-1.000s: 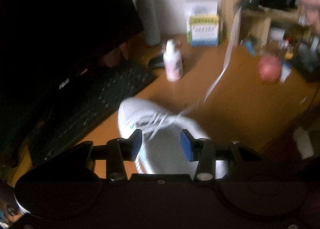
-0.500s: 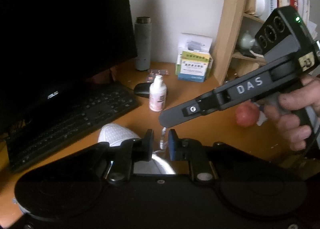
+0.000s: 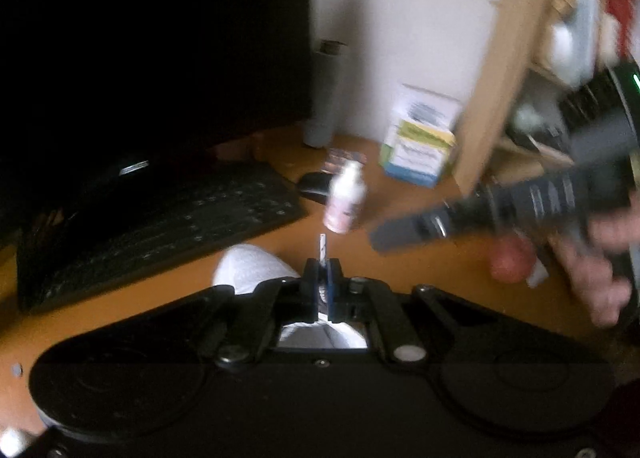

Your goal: Lace up shoes with both hands

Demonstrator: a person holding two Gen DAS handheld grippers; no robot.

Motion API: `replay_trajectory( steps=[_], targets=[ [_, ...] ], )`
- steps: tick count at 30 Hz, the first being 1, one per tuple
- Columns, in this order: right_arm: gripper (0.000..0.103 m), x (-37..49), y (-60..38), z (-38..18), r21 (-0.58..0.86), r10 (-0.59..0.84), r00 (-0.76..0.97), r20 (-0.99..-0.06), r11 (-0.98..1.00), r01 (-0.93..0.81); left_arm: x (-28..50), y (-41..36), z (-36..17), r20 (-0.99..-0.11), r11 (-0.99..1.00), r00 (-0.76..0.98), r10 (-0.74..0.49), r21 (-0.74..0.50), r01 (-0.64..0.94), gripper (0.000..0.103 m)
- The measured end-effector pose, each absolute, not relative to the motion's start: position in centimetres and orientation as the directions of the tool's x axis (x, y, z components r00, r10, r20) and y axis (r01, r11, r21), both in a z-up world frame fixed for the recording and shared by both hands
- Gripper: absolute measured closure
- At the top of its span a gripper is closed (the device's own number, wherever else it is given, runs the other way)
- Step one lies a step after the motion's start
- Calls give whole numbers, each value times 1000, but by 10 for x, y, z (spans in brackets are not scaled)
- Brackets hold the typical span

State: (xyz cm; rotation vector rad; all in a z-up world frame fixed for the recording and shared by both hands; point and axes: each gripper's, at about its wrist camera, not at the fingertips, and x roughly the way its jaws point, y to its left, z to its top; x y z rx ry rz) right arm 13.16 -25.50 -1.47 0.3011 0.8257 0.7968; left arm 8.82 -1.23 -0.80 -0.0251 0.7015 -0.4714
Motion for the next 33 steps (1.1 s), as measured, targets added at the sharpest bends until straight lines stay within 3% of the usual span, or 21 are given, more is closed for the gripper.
replay_trajectory(
  steps=[5,9,12,13,14,16,33],
  targets=[
    [77,104,-205,-22,125,630,463,-624,665,-737,94,-2,-7,-609,883,641,-468,-296,364,102],
    [77,89,-174,-29,-74,598,535,-596,623,-779,93,2,-8,-609,873,625,-488,-345,345,102],
    [77,84,-168,-28,-114,611,552,-567,606,-787,92,2,-9,-611,868,617,-496,-360,341,102],
    [81,83,-167,-27,-121,617,555,-557,601,-790,91,3,-9,-611,869,618,-495,-360,339,102],
    [95,85,-166,-26,-111,627,549,-552,597,-794,91,4,-9,-611,870,620,-492,-360,337,102],
    [99,87,-167,-25,-86,638,532,-556,593,-801,90,5,-9,-614,870,618,-492,-361,334,101],
    [99,87,-165,-24,-105,613,530,-586,591,-800,86,10,-8,-592,874,645,-484,-367,318,103]
  ],
)
